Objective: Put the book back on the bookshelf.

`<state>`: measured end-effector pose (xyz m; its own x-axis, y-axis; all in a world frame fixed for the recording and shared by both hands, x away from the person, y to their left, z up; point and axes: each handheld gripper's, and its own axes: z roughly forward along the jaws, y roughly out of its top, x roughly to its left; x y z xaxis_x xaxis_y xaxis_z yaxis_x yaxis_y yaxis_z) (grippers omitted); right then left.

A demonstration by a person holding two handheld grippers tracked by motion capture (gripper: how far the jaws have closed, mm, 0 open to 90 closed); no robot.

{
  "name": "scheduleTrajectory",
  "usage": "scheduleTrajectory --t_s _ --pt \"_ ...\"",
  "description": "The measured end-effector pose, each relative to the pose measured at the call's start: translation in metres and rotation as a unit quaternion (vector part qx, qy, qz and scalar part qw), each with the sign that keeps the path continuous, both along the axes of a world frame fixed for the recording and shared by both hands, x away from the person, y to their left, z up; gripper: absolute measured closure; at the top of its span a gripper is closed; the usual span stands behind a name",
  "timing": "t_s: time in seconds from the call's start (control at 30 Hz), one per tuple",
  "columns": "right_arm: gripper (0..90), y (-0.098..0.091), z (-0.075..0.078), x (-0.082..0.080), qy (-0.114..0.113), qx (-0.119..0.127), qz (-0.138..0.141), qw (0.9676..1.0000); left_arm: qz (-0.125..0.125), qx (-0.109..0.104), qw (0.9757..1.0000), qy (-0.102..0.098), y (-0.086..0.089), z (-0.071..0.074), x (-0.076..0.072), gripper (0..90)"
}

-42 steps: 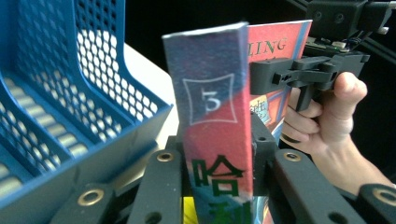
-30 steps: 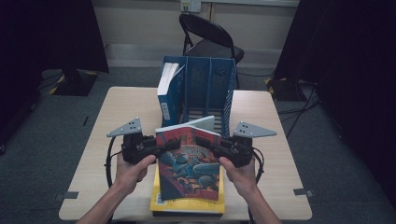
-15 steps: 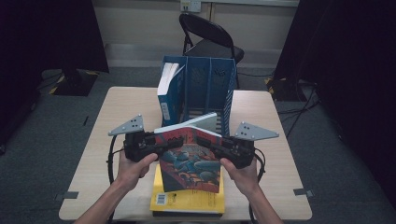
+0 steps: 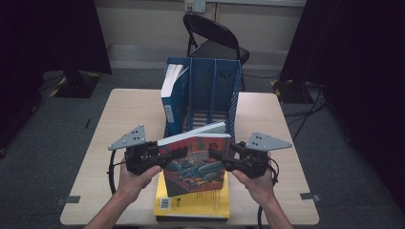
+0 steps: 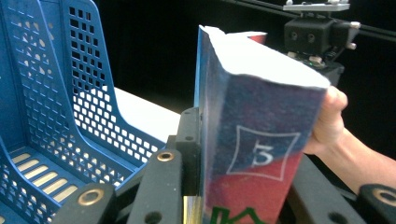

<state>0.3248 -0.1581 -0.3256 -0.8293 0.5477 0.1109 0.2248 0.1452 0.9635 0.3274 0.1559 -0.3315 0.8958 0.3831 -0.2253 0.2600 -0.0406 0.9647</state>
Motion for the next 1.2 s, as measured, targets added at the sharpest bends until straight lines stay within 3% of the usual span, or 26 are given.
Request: scheduleTrajectory --t_s 0.3,0.33,0.37,0.43,0.73,0.83,0.93,1.0,1.03,1.17,1.2 --pt "51.8 -0.012 -0.004 0.004 -0.002 -0.002 -0.010 0.9999 0.008 0.021 0.9995 -0.020 -0.001 0.003 -0.013 72.3" --pt "42.2 -0.012 -0.004 0.004 0.001 -0.006 -0.022 0.9997 0.005 0.021 0.9996 -0.019 0.000 0.003 -0.014 72.3" --pt "41.7 -0.012 -0.005 0.005 0.006 -0.012 -0.026 0.9996 0.003 0.021 0.9996 -0.019 0.000 0.003 -0.016 72.3" --pt "41.8 -0.014 -0.008 0.007 0.013 0.000 -0.009 0.9999 0.001 0.023 0.9995 -0.022 0.000 0.004 -0.018 72.3" --pt "40.5 -0.012 -0.018 0.015 0.042 -0.001 0.025 0.9988 -0.001 0.026 0.9993 -0.025 0.000 0.004 -0.029 71.3" --pt "36.8 -0.012 -0.019 0.016 0.041 0.000 0.031 0.9987 -0.005 0.021 0.9995 -0.025 -0.001 0.003 -0.031 70.5" --pt "33.7 -0.010 -0.022 0.019 0.051 0.009 0.064 0.9966 -0.003 0.019 0.9995 -0.024 -0.003 0.000 -0.031 69.8" --pt "32.3 -0.005 -0.023 0.018 0.047 -0.002 0.058 0.9972 0.001 0.023 0.9994 -0.027 -0.005 -0.002 -0.030 69.6" --pt "32.8 -0.004 -0.022 0.017 0.047 -0.003 0.053 0.9975 0.009 0.030 0.9993 -0.020 -0.005 -0.004 -0.028 69.6" --pt "36.2 -0.001 -0.019 0.016 0.045 -0.016 0.041 0.9980 0.021 0.013 0.9996 -0.012 -0.010 -0.016 -0.022 69.8" --pt "37.1 -0.001 -0.019 0.015 0.045 -0.016 0.040 0.9980 0.022 0.020 0.9995 -0.007 -0.012 -0.016 -0.021 69.7"
